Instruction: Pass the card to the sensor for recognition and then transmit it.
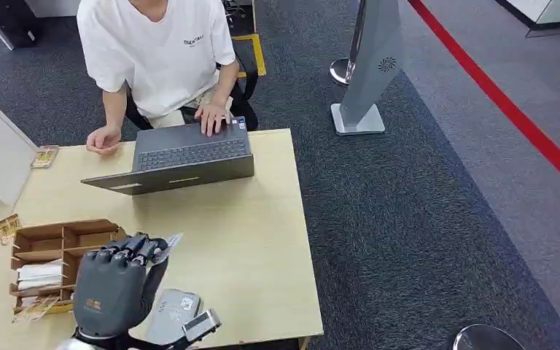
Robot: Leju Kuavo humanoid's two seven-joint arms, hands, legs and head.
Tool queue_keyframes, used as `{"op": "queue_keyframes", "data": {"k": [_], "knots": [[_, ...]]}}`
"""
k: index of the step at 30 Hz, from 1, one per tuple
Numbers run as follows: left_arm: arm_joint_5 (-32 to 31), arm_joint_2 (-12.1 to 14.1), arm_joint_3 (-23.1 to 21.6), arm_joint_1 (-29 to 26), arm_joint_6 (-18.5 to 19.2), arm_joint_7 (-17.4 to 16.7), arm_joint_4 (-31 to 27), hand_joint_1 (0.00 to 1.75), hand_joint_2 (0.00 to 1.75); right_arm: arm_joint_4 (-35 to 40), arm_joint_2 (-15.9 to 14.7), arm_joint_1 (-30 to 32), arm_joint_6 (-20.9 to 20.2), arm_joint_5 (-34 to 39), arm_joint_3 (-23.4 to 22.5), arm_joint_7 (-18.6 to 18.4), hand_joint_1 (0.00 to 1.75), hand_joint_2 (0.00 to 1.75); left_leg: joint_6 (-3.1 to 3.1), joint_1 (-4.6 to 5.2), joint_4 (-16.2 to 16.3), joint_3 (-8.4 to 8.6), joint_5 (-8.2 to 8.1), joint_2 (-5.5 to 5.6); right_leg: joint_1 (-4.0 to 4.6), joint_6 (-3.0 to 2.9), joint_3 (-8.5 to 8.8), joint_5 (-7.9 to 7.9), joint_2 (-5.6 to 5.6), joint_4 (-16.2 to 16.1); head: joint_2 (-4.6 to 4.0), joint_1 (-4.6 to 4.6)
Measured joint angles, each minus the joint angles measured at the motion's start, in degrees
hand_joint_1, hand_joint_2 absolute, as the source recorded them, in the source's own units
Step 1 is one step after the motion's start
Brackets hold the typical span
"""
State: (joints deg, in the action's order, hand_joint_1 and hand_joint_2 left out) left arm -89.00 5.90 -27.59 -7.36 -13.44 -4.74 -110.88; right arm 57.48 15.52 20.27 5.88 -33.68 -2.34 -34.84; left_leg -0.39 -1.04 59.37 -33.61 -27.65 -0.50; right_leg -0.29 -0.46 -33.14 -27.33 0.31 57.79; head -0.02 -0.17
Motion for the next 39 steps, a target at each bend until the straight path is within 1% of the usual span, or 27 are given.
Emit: {"op": "queue_keyframes", "data": {"k": [2,7,11,14,17,19,23,27,32,39], "knots": [[0.0,0.15,-0.57,-2.64,0.59,0.02,-0.11,1.75,1.75,0.04,0.0,0.04,0.22,0.24,0.0,-0.35,0.0,1.75,0.0,0.0,-0.01,-0.01,0.0,-0.01,0.0,0.0,0.02,0.0,0.01,0.0,0.0,0.0],[0.7,0.87,-0.61,-8.32,2.08,-2.89,0.0,1.75,1.75,0.07,0.0,0.03,0.87,0.13,-0.02,-0.83,0.0,1.75,0.0,0.0,0.0,-0.02,0.0,0.05,0.0,0.02,0.02,-0.02,-0.06,0.0,0.0,0.0],[1.66,0.81,-0.26,-11.31,5.36,-5.4,0.7,1.75,1.75,0.22,0.0,0.04,0.59,-0.35,-0.02,-1.57,0.0,1.75,0.0,0.0,-0.01,-0.02,0.0,0.05,0.0,0.03,0.02,-0.02,-0.06,0.0,0.0,0.0],[1.53,-0.07,1.4,-12.78,6.84,-6.69,1.55,1.75,1.75,0.37,0.0,0.04,0.04,-0.85,-0.02,-1.57,0.0,1.75,0.01,0.0,-0.01,-0.02,0.0,0.08,0.0,0.03,0.03,-0.02,-0.09,0.0,0.0,0.0],[0.68,-1.53,3.66,-13.75,7.54,-7.06,2.16,1.75,1.75,0.55,0.0,0.05,-0.07,-1.31,-0.04,-1.42,0.0,1.75,0.01,0.0,-0.01,-0.02,0.0,0.07,0.0,0.03,0.04,-0.02,-0.1,0.0,0.0,0.0],[0.22,-2.69,5.51,-14.34,8.13,-7.06,2.49,1.75,1.75,0.61,0.0,0.05,-0.24,-1.62,-0.04,-1.38,0.0,1.75,0.01,0.0,0.0,-0.03,0.0,0.08,0.0,0.03,0.05,-0.02,-0.1,0.0,0.0,0.0],[0.04,-5.49,9.49,-15.61,9.27,-5.05,3.17,1.75,1.75,0.83,0.0,0.07,-0.96,-2.34,-0.11,-1.53,0.0,1.75,0.01,0.0,0.0,-0.02,0.0,0.08,0.0,0.03,0.05,-0.02,-0.1,0.0,0.0,0.0],[0.02,-7.61,13.32,-16.04,10.47,-4.18,3.98,1.75,1.75,1.03,0.0,0.08,-1.64,-3.02,-0.17,-1.33,0.0,1.75,0.01,0.0,0.0,-0.03,0.0,0.09,0.0,0.03,0.05,-0.02,-0.12,0.0,0.0,0.0],[0.02,-8.85,15.65,-16.27,11.03,-4.07,4.85,1.75,1.75,1.11,0.0,0.08,-1.97,-3.56,-0.31,-1.22,0.0,1.75,0.01,0.0,0.0,-0.02,0.0,0.1,0.0,0.03,0.05,-0.02,-0.13,0.0,0.0,0.0],[0.02,-9.57,16.66,-16.4,12.2,-2.86,6.38,1.75,1.75,1.11,0.0,0.04,-2.95,-4.85,-0.59,-0.26,0.0,1.75,0.01,0.0,0.0,-0.03,0.0,0.12,0.0,0.04,0.06,-0.02,-0.14,0.0,0.0,0.0]]}}
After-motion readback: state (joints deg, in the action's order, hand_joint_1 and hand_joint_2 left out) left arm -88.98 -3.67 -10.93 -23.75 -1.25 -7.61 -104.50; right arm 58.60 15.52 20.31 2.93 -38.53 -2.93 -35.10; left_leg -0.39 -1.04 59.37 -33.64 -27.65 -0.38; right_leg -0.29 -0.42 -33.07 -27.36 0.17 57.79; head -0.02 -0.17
